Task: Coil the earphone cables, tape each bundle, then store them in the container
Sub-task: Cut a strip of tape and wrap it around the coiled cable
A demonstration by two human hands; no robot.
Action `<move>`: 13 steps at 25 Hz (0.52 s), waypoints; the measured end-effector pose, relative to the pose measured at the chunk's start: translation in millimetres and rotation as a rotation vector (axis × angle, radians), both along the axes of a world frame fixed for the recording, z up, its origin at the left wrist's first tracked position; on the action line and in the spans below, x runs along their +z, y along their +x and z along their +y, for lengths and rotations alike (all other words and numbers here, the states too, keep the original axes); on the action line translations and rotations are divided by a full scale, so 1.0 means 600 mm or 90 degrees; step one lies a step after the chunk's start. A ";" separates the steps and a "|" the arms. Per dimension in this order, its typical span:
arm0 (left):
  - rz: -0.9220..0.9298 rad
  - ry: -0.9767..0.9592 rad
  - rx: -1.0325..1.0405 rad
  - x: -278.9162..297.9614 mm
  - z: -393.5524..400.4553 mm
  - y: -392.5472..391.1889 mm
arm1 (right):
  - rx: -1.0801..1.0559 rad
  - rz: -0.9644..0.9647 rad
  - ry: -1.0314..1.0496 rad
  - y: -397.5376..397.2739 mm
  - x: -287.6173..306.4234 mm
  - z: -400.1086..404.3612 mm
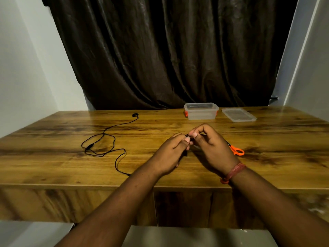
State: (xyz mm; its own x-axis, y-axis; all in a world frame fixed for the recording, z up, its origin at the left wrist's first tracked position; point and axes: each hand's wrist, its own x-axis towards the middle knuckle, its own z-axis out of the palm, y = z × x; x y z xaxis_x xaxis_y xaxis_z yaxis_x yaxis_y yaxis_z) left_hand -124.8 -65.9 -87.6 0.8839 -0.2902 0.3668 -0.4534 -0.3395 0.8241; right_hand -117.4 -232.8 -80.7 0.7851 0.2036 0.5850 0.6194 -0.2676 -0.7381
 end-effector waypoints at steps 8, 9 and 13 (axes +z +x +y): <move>0.070 -0.113 0.023 0.002 -0.006 0.011 | -0.052 -0.029 -0.051 0.000 -0.001 -0.001; 0.095 -0.129 0.022 0.001 -0.006 0.012 | -0.057 -0.029 -0.055 0.001 -0.002 -0.001; 0.189 -0.213 -0.010 0.008 -0.007 0.013 | -0.057 -0.017 -0.047 0.004 -0.003 -0.001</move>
